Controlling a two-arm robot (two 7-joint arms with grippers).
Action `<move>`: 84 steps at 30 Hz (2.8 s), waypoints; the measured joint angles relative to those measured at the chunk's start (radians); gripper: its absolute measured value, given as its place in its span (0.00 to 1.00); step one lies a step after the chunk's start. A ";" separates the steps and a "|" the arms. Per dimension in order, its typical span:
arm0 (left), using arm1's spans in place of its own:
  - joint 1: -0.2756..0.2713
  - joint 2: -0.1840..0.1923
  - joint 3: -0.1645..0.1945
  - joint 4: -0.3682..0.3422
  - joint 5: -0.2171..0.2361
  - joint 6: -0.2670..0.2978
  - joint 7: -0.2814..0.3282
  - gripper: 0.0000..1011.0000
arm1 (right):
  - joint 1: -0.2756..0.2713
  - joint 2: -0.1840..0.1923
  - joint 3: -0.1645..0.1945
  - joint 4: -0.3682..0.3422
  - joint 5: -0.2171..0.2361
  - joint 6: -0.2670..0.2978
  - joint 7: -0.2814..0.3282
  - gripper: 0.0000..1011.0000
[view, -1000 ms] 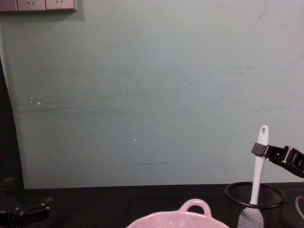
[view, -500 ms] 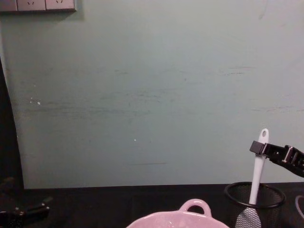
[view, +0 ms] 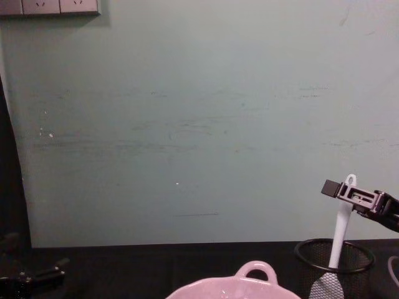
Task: Use the one hand to pick up the spoon and stir the clear water in the bowl.
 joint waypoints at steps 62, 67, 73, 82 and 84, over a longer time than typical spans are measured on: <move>0.000 0.000 0.000 0.000 0.000 0.000 0.000 1.00 | -0.351 0.180 0.125 -0.347 -0.520 -0.330 -0.448 0.99; 0.000 0.000 0.000 0.000 0.000 0.000 0.000 1.00 | -0.350 0.178 0.126 -0.346 -0.517 -0.330 -0.444 0.99; 0.000 0.000 0.000 0.000 0.000 0.000 0.000 1.00 | -0.350 0.180 0.124 -0.346 -0.518 -0.330 -0.444 0.99; 0.000 0.000 0.000 0.000 0.000 0.000 0.000 1.00 | -0.350 0.181 0.122 -0.346 -0.519 -0.329 -0.444 0.99; 0.000 0.000 0.000 0.000 0.000 0.000 0.000 1.00 | -0.350 0.181 0.122 -0.346 -0.519 -0.328 -0.444 0.99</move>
